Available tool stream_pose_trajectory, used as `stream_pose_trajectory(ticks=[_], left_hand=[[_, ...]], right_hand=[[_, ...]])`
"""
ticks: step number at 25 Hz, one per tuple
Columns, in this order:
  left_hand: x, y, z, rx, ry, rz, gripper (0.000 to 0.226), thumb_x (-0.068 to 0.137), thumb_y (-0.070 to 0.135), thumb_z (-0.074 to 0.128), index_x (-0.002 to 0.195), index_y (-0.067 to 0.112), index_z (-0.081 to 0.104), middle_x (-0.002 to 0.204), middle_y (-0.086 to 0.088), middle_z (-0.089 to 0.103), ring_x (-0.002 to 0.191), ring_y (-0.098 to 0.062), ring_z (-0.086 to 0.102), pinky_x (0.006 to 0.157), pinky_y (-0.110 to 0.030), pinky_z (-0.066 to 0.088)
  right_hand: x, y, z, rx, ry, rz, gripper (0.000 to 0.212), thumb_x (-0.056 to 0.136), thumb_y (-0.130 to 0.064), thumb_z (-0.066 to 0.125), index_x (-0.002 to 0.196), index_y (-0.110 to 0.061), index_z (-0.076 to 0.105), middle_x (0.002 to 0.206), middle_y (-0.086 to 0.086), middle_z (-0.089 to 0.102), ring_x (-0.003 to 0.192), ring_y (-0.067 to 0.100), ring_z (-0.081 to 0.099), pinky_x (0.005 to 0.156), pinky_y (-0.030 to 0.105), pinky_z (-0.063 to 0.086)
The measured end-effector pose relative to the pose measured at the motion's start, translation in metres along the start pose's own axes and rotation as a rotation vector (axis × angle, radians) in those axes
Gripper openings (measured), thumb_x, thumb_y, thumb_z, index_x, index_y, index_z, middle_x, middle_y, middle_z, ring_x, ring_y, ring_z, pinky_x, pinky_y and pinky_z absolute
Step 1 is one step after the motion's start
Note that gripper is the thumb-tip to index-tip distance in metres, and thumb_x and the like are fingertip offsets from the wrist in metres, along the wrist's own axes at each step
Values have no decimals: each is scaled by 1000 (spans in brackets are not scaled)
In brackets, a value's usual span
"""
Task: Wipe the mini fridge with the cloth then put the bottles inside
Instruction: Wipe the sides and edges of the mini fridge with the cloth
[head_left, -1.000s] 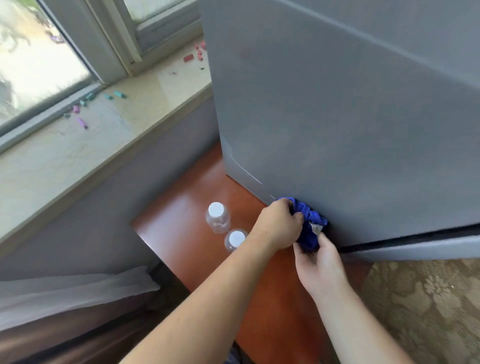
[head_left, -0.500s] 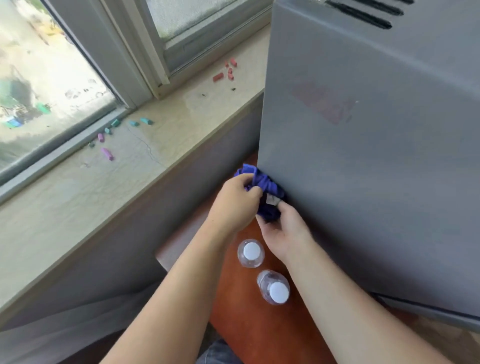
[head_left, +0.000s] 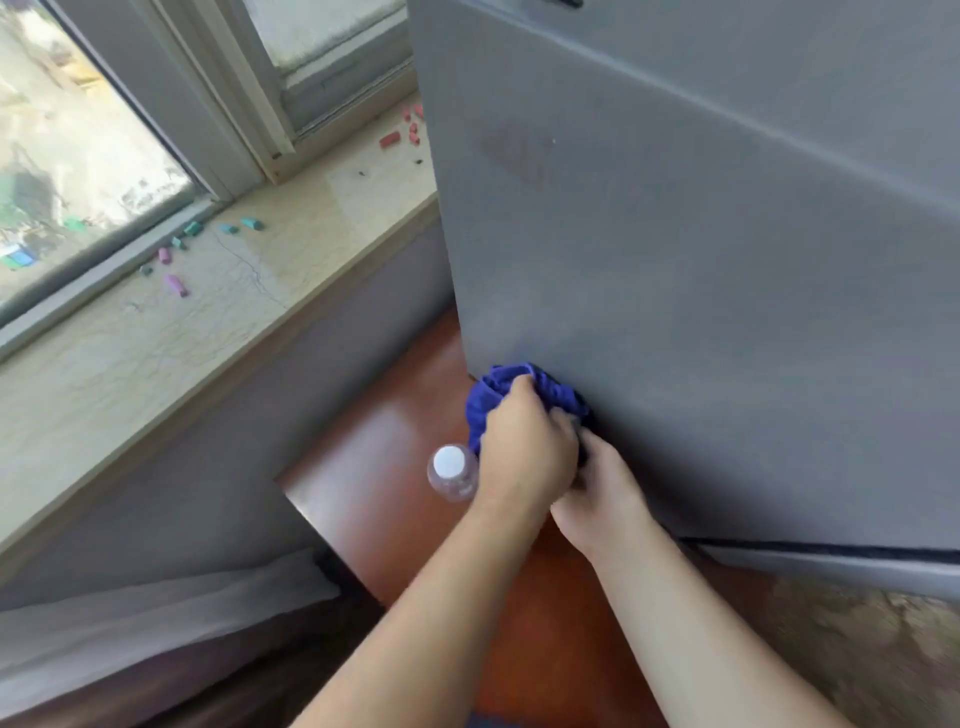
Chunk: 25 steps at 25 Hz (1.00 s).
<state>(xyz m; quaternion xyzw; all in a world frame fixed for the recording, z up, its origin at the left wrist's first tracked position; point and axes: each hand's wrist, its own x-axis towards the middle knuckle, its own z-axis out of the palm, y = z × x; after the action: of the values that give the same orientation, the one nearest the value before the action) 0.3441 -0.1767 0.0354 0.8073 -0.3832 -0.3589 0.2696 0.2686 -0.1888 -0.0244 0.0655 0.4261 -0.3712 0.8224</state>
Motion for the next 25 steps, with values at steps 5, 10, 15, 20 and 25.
stream_pose_trajectory(ticks=[5, 10, 15, 20, 25], left_hand=[[-78, 7, 103, 31, -274, -41, 22, 93, 12, 47, 114, 7, 51, 119, -17, 68, 113, -39, 63, 93, -41, 49], [-116, 8, 150, 34, -362, -11, 20, 92, 15, 47, 110, 8, 51, 118, -15, 69, 111, -35, 65, 92, -36, 49], [-90, -2, 129, 1, -319, -8, 9, 90, 12, 50, 95, 18, 54, 91, 6, 65, 104, -24, 64, 66, -11, 37], [-31, -2, 72, 173, -424, 39, 15, 91, 17, 53, 77, 20, 57, 77, 9, 67, 83, -19, 56, 58, -10, 39], [45, -3, 13, 603, -518, 85, 24, 98, 23, 49, 93, 3, 62, 79, -13, 59, 78, -30, 54, 59, -30, 38]], right_hand=[[-61, -38, -122, -44, 206, -96, 42, 107, -18, 32, 140, -7, 55, 133, 18, 65, 127, 23, 59, 115, 40, 38], [-90, -59, -177, 16, 321, -135, 28, 105, -25, 45, 109, -10, 68, 93, 8, 78, 88, 14, 74, 93, 31, 55], [-65, -46, -164, 90, 263, -164, 25, 103, -16, 48, 106, -6, 70, 106, 11, 75, 95, 15, 73, 103, 33, 47], [-7, -20, -116, 116, 196, -189, 33, 103, -2, 36, 119, -4, 64, 107, 16, 71, 93, 18, 74, 87, 24, 59], [56, 14, -51, 168, 170, -85, 28, 97, 8, 34, 97, -2, 60, 82, 16, 57, 85, 14, 54, 92, 23, 51]])
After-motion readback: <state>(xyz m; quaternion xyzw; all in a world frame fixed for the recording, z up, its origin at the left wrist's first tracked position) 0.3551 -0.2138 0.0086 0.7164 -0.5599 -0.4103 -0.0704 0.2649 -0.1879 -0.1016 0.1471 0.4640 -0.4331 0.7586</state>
